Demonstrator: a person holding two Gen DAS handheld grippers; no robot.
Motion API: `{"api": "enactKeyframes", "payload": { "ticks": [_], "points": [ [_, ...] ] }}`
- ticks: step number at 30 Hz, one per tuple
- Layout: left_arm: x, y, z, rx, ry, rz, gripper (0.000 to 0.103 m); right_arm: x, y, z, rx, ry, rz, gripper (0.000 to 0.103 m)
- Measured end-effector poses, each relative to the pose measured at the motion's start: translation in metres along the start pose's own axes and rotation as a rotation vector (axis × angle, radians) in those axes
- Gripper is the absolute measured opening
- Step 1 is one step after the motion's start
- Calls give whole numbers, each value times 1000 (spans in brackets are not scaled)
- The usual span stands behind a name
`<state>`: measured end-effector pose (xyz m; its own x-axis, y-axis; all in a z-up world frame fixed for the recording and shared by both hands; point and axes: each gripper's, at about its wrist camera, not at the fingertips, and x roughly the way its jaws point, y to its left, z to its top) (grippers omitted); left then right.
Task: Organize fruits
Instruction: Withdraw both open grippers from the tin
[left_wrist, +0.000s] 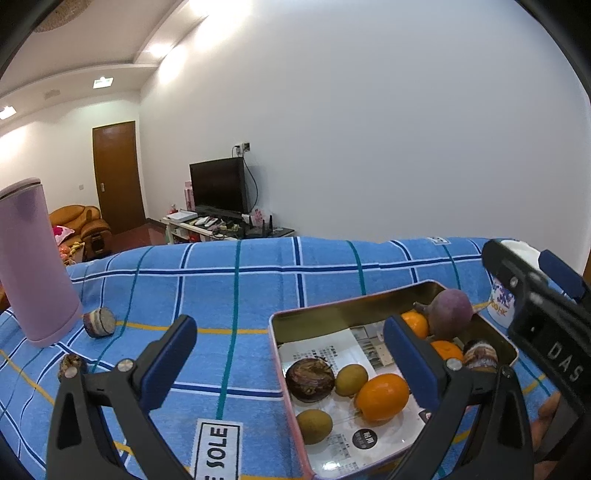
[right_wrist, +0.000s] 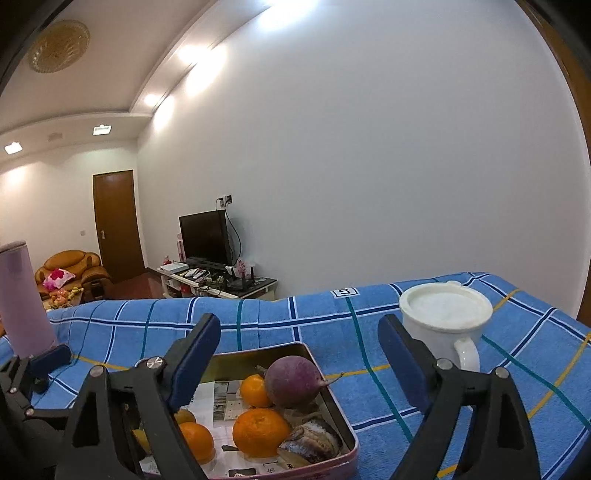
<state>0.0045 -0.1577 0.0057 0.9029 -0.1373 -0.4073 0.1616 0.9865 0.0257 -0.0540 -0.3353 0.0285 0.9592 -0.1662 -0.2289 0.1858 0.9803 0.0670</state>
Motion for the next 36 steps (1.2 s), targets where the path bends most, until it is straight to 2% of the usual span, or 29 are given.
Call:
{"api": "enactKeyframes", "payload": {
  "ticks": [8,14,20,23,31,36],
  "points": [
    [-6,4,-1,5,-8,18,103,-6,7,-4,-28,-13,-5,88],
    [-13,8,-4,41,-15,3,103,-5,6,-5,-12,-4,-12,88],
    [-18,21,-6,76,-26,41,103,-8,13,-7,-16,-10,-16,88],
    [-19,28,-7,95,-23,66,103,-5,17,-9,6,19,-12,88],
    [-18,63,-9,38,8,84,103,-4,30,-14,5,56,-44,88],
    [-18,78,-11,40,11,96,103,-6,46,-16,-14,71,-43,88]
  ]
}}
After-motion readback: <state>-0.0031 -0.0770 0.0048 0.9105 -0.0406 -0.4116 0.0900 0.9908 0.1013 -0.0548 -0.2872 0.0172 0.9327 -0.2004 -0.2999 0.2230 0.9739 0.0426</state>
